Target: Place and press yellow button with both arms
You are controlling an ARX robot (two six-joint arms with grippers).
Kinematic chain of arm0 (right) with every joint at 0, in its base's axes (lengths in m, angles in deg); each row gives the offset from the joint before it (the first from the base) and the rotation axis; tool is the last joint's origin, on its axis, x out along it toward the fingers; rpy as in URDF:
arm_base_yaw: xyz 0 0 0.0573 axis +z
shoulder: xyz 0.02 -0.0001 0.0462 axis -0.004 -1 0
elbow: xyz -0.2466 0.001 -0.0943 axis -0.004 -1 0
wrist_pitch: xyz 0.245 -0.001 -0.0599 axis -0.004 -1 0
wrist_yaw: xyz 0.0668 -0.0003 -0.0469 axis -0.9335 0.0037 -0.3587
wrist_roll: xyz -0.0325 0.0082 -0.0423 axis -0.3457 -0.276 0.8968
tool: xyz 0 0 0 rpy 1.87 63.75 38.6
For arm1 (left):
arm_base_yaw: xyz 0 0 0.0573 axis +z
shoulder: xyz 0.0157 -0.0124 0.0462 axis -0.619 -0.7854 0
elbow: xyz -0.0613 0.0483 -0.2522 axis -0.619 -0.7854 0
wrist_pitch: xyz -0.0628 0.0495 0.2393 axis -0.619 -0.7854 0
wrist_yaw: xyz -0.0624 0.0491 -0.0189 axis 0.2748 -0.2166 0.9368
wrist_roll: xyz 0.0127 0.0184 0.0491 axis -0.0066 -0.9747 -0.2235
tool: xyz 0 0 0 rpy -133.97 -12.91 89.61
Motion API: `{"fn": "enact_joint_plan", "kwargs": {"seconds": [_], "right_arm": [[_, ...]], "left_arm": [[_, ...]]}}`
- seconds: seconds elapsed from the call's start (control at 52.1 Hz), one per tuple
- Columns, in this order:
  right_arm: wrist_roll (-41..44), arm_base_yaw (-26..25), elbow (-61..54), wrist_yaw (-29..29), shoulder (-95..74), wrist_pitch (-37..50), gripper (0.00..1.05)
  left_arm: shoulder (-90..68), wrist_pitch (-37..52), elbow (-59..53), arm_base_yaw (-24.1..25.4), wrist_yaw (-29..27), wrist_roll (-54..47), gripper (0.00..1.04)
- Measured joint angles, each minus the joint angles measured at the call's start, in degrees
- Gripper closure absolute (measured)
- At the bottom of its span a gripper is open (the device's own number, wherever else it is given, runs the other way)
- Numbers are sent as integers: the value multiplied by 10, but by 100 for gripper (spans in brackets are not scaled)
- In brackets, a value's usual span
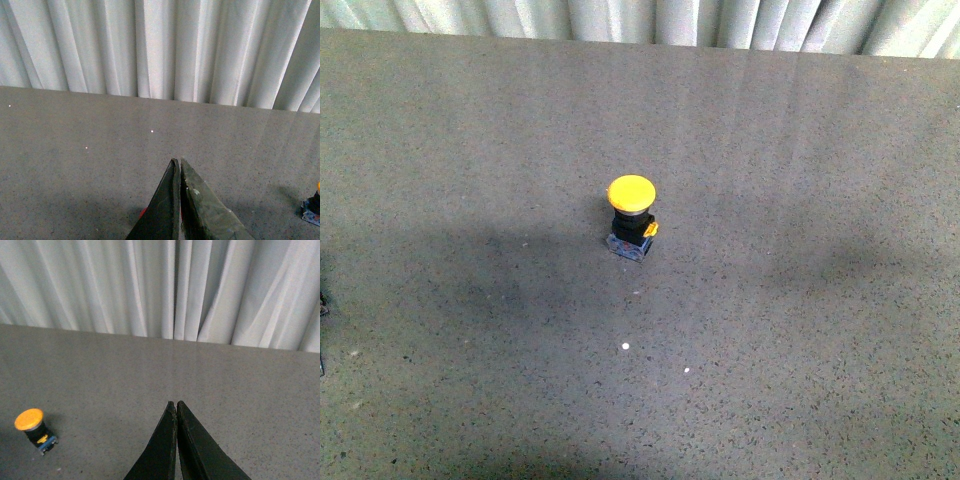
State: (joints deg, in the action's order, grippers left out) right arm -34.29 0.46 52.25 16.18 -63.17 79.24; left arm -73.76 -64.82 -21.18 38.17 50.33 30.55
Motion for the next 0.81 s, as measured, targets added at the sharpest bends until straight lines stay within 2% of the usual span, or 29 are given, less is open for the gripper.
{"fn": "enact_joint_plan", "kwargs": {"seconds": [0.23,0.806], "right_arm": [[0,-1,-27,0,37,-7,103],[0,-1,-28,-1,253,-208,103]], "left_arm": [[0,0,0,0,0,0,103],[0,0,0,0,0,0,103]]}}
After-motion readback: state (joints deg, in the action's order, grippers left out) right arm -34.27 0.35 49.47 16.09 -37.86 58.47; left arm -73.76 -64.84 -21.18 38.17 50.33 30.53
